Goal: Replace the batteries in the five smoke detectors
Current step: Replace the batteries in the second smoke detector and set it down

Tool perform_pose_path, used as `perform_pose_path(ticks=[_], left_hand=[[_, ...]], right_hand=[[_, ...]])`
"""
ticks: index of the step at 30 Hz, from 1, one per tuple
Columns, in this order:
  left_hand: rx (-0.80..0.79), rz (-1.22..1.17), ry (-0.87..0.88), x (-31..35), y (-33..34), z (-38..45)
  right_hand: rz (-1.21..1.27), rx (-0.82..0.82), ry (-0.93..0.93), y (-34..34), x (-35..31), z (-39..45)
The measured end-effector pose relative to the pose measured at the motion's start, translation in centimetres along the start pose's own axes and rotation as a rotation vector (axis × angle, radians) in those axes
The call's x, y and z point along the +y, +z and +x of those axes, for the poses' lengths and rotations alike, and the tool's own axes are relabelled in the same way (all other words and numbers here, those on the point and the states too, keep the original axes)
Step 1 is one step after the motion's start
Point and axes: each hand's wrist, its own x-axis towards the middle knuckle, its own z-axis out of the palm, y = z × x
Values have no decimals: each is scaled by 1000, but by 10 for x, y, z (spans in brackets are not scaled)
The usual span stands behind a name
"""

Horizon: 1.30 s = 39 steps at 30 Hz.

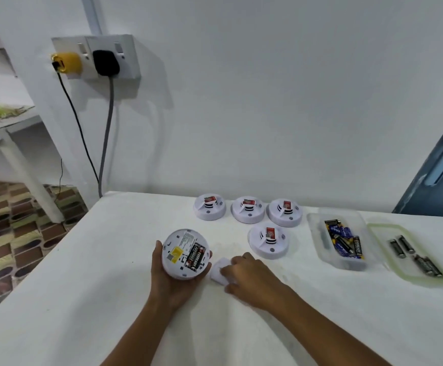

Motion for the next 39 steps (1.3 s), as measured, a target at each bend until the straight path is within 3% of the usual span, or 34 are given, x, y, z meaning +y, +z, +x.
perform_pose_path(ticks=[9, 13, 18, 25, 39], left_hand=[[50, -38, -46, 1, 5, -4], [49, -39, -71, 2, 8, -5], [-98, 15, -68, 2, 5, -4], [-13, 9, -74, 1, 0, 2], [14, 12, -92, 1, 0, 6]], right_hand=[[386, 51, 213, -44, 1, 5], [515, 144, 68, -67, -22, 12], [402, 123, -70, -75, -54, 29], [291, 103, -87, -65, -63, 41], [329, 78, -132, -68, -65, 45]])
